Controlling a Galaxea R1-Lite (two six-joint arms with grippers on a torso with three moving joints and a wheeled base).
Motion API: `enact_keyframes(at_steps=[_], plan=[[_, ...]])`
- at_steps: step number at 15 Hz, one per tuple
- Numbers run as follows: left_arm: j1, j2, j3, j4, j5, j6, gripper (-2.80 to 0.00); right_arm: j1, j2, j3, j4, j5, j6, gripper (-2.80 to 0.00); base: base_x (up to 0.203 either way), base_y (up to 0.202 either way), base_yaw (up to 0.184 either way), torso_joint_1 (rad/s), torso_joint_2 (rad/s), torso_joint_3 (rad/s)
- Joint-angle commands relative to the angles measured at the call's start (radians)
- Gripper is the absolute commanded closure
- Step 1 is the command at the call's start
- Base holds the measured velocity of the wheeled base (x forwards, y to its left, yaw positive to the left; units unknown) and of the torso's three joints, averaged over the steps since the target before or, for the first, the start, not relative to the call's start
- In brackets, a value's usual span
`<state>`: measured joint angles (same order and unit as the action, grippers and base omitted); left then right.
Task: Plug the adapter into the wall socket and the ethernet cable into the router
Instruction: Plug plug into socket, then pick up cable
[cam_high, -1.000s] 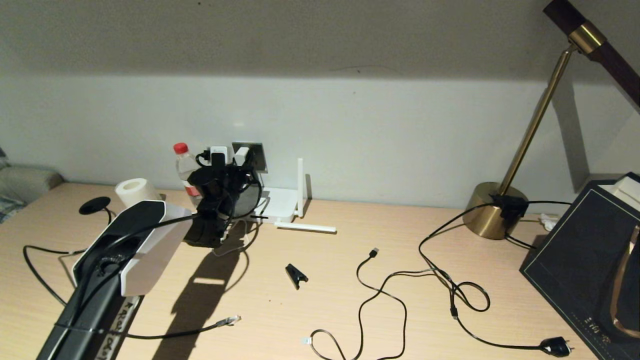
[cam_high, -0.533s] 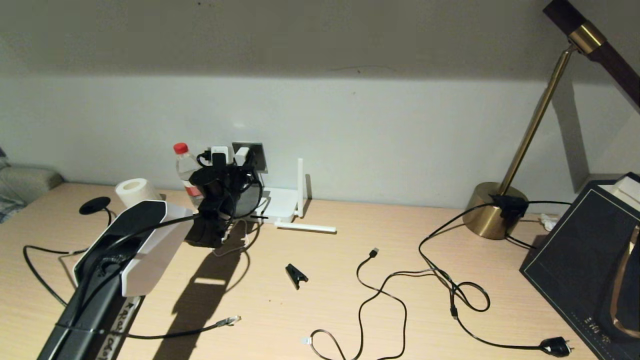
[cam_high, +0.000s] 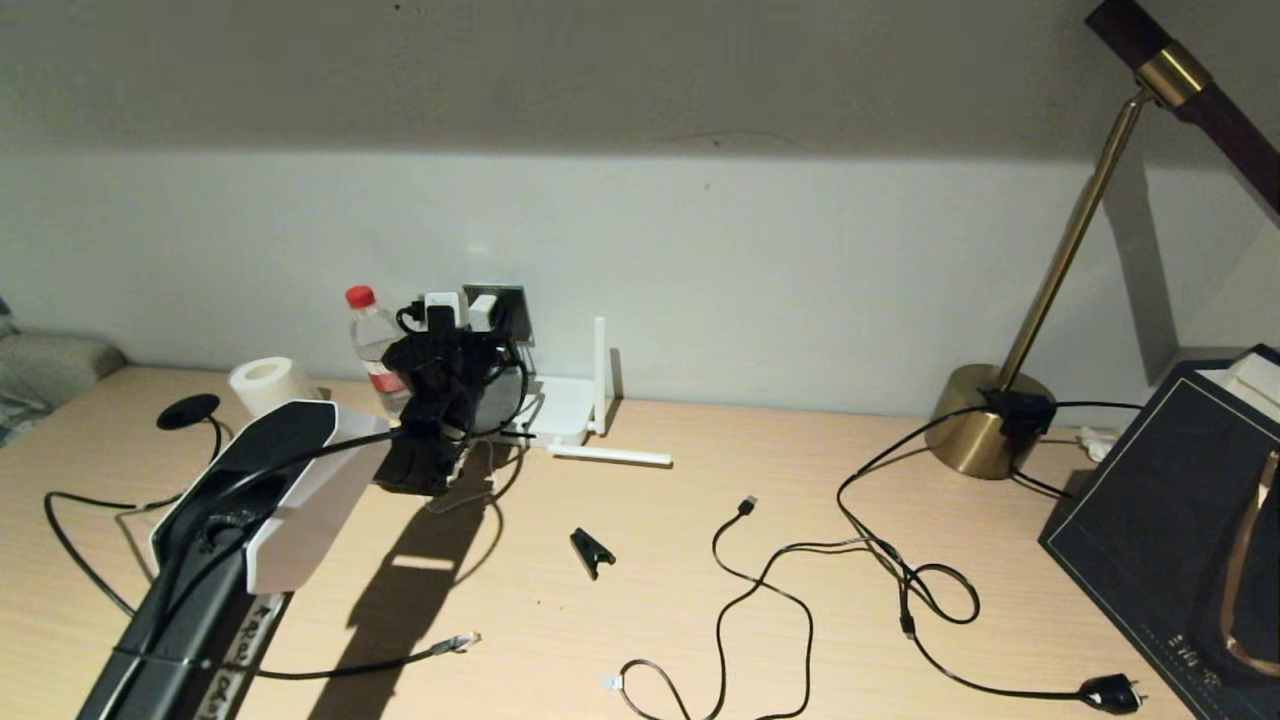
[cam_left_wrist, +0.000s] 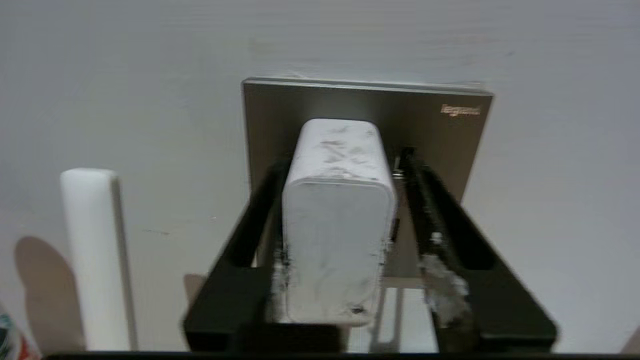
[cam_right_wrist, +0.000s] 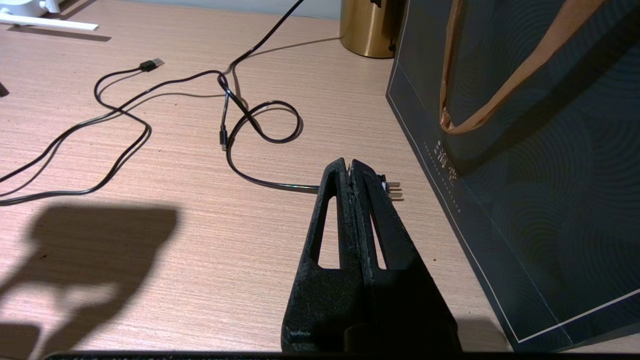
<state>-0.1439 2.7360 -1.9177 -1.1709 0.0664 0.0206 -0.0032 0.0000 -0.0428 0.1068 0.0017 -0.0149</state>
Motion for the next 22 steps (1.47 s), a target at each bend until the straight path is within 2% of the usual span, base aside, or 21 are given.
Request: enact_keyframes(at_steps=[1,4,6,15,19,22], plan=[[0.000,-0.002,0.000,-0.010,-0.004,0.001,-2.80,0.000,0.002,0.000,0.001,0.000,0.000,0.00,0.000,0.000,0.000,0.000,0.00,0.000],[0.000,-0.018,0.011,-0.018,-0.002,0.001,-2.80,0.000,0.002,0.000,0.001,0.000,0.000,0.00,0.000,0.000,0.000,0.000,0.00,0.000],[0.000,-0.046,0.071,-0.039,-0.002,0.001,-2.80,0.000,0.002,0.000,0.001,0.000,0.000,0.00,0.000,0.000,0.000,0.000,0.00,0.000],[-0.022,-0.354,0.663,-0.289,-0.018,0.001,-2.80,0.000,0.002,0.000,0.001,0.000,0.000,0.00,0.000,0.000,0.000,0.000,0.00,0.000],[-0.022,-0.562,0.849,-0.313,-0.017,0.001,-2.80,0.000,0.002,0.000,0.001,0.000,0.000,0.00,0.000,0.000,0.000,0.000,0.00,0.000],[-0.022,-0.778,1.068,-0.305,-0.035,0.003,-2.80,0.000,0.002,0.000,0.001,0.000,0.000,0.00,0.000,0.000,0.000,0.000,0.00,0.000]])
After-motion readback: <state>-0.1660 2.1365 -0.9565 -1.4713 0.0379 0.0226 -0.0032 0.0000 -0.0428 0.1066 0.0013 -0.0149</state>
